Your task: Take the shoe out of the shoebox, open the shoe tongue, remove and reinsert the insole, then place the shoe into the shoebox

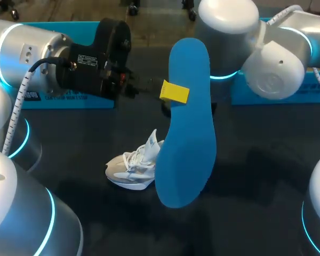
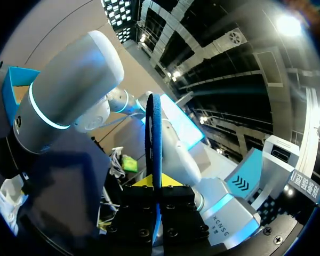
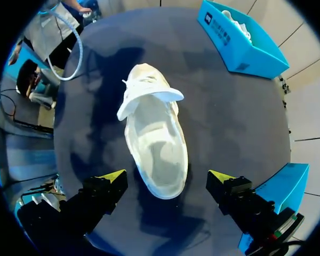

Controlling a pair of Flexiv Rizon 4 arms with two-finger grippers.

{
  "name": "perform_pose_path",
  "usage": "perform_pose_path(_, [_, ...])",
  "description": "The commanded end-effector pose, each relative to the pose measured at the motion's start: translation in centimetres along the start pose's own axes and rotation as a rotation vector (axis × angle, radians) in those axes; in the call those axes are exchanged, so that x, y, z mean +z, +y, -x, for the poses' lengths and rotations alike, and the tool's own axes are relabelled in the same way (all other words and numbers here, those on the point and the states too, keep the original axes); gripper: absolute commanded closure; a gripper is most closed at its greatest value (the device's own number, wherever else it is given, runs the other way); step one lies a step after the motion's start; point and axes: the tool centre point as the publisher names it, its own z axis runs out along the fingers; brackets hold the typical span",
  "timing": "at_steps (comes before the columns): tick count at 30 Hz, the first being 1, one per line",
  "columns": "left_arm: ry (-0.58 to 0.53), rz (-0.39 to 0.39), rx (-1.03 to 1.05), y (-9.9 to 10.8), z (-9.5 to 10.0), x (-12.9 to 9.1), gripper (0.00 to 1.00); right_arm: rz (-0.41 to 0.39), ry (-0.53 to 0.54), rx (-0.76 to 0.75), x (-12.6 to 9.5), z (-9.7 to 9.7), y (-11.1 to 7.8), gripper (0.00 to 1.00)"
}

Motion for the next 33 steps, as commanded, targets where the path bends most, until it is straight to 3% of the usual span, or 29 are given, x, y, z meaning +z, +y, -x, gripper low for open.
perform_pose_path(1, [0.0, -0.001, -0.001, 0.1, 0.0, 0.1, 1.0, -0.005, 0.009, -0.002, 1.7, 0.7, 1.0, 0.0])
perform_pose_path(10, [0.0, -0.001, -0.001, 0.1, 0.0, 0.1, 1.0, 0.009, 0.025, -0.055, 4.2, 2.5, 1.8, 0.0])
perform_pose_path(12, [0.0, -0.001, -0.001, 0.1, 0.0, 0.1, 1.0, 0.042, 0.0, -0.063, 5.3, 2.9, 1.7, 0.0])
perform_pose_path(23, [0.0, -0.001, -0.001, 0.1, 0.0, 0.1, 1.0, 0.06, 0.039, -0.102, 9.2, 2.9, 2.2, 0.0])
perform_pose_path(31, [0.0, -0.001, -0.001, 0.1, 0.0, 0.1, 1.0, 0.061, 0.081, -0.119, 10.3, 3.1, 2.8, 0.0])
perform_pose_path(32, [0.0, -0.001, -0.001, 0.1, 0.0, 0.1, 1.0, 0.059, 0.084, -0.121, 10.3, 3.2, 2.8, 0.01])
perform_pose_path(33, [0.0, -0.001, -0.001, 0.1, 0.0, 0.1, 1.0, 0.06, 0.088, -0.122, 10.3, 3.2, 3.0, 0.2])
